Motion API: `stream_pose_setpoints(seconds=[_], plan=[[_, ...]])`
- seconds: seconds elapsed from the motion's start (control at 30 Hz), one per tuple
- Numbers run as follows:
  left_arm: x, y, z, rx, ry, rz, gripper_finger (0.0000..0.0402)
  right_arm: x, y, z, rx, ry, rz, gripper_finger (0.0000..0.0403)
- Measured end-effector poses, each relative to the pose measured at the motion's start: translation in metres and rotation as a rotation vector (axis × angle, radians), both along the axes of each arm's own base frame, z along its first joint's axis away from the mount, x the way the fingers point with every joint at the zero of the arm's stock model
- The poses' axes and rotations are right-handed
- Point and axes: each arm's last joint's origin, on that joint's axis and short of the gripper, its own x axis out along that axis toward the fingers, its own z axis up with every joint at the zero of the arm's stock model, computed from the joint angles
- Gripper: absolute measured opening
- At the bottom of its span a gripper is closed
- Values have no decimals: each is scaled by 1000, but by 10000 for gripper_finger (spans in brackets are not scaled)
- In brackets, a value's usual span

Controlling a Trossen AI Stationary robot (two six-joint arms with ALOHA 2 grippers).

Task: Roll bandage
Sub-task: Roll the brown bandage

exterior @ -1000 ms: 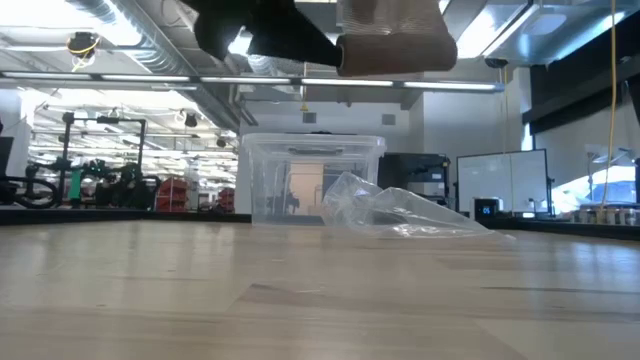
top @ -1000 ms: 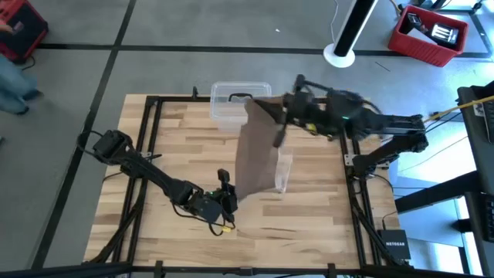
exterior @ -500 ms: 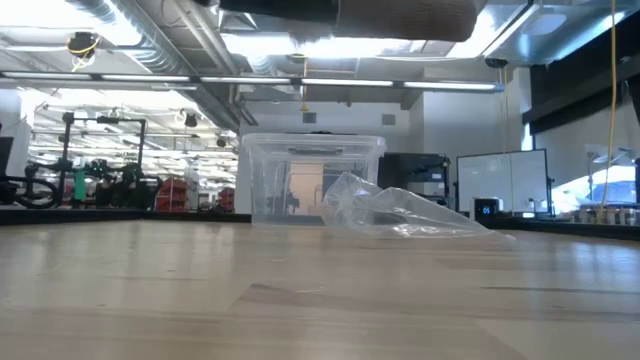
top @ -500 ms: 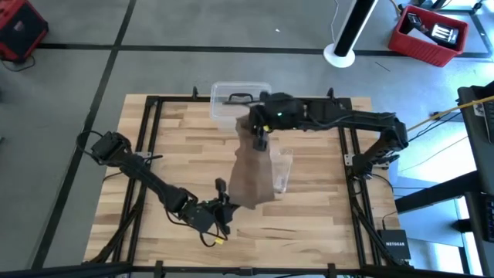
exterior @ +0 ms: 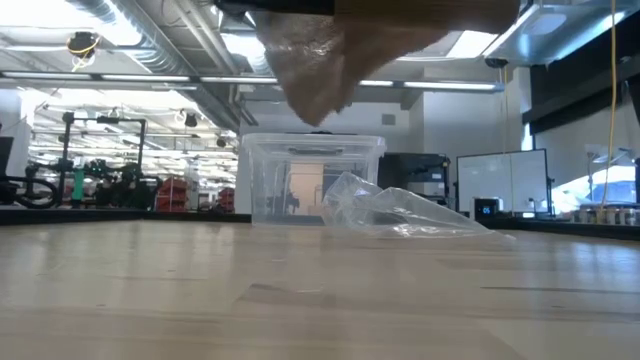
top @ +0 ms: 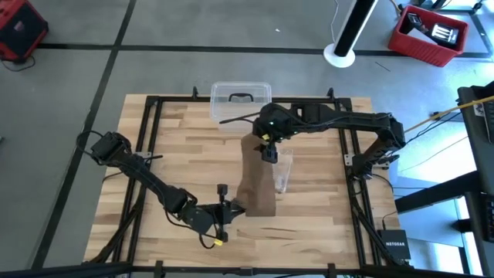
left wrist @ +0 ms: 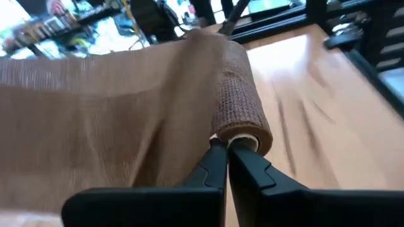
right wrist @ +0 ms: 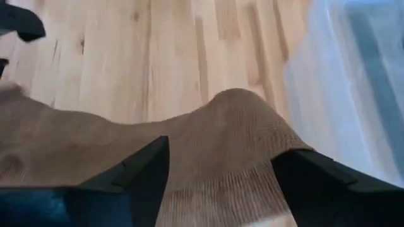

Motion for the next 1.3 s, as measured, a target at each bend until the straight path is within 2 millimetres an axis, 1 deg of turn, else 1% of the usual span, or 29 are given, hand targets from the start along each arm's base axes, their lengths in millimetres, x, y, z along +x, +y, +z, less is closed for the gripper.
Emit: stream_pose_setpoints(seconds=[0.07,0.17,0.37,0.47,0.53,0.63,0.73,0.83,0.9,0.97,1.03,1.1,1.2,1.3], plan=[[1,0,-1,-54,4,-9,0,-7,1,2,66,31,-38,276],[0,0,-4,-71,20,-4,0,-10,4,3,141,43,-11,276],[1,-1,-3,-115,1,2,0,-16,5,0,168,106,-23,276],[3,-4,3,-121,-26,-9,0,-30,9,7,217,142,7,276],[3,-6,14,-113,-49,-24,0,-46,15,18,200,147,35,276],[2,-6,39,-76,-99,-50,0,-70,28,32,117,108,69,276],[-3,-2,67,6,-127,-59,0,-92,42,44,87,-35,102,276],[-10,11,90,131,-143,6,0,-114,55,46,63,-219,140,276],[-15,23,106,192,-165,48,0,-125,64,39,44,-338,157,276],[-18,36,119,230,-185,74,0,-135,69,27,34,-433,167,276],[-20,49,129,252,-199,99,0,-141,72,13,33,-491,170,276],[-20,60,135,265,-206,127,0,-142,74,-4,32,-504,171,276],[-18,71,138,287,-203,156,0,-139,74,-27,30,-469,169,276],[-14,78,137,308,-192,147,0,-131,76,-36,48,-465,155,276]])
